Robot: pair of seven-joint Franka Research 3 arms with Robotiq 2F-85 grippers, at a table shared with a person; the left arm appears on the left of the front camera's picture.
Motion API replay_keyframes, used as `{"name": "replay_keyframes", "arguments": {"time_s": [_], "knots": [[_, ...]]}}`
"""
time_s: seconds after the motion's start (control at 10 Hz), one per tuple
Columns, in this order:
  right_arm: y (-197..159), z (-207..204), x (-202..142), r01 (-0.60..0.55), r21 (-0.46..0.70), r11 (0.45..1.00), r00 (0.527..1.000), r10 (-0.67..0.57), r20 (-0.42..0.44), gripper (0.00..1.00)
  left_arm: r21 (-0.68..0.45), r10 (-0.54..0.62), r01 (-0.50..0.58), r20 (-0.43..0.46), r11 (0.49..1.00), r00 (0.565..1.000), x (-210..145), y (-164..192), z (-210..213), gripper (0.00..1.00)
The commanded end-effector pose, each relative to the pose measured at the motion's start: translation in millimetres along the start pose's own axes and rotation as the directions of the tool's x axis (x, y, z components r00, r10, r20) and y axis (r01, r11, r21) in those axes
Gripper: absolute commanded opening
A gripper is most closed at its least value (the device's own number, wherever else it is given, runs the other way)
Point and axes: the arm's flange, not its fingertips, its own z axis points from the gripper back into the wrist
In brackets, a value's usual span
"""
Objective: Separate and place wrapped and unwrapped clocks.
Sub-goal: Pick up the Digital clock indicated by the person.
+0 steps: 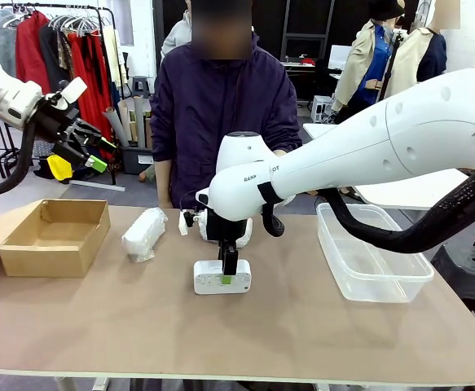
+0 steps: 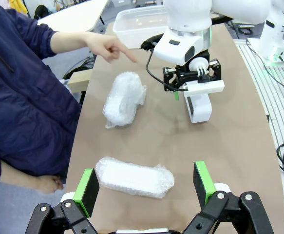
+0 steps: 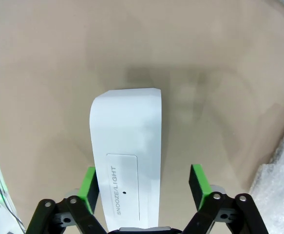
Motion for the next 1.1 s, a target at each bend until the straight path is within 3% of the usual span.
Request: {"name": "replay_keyframes", "arguments": {"time_s": [0.0, 0.3, 0.7, 1.0], "knots": [[-1, 1, 1, -0.046, -0.014, 0.999, 0.999, 0.047, 0.005, 0.6, 0.003, -0.001, 0.001, 0.0, 1.0, 1.0, 0, 0, 1, 1.0], [3, 1, 1, -0.057, 0.001, 0.998, 0.998, 0.057, 0.022, 0.0, 0.003, -0.001, 0.001, 0.0, 1.0, 1.0, 0, 0, 1, 1.0], [9, 8, 8, -0.08, 0.006, 0.997, 0.996, 0.079, 0.045, 0.0, 0.003, -0.001, 0.001, 0.0, 1.0, 1.0, 0, 0, 1, 1.0], [12, 64, 18, -0.078, -0.006, 0.997, 0.992, 0.078, 0.104, 0.0, 0.003, -0.001, 0.001, 0.0, 1.0, 1.0, 0, 0, 1, 1.0]]}}
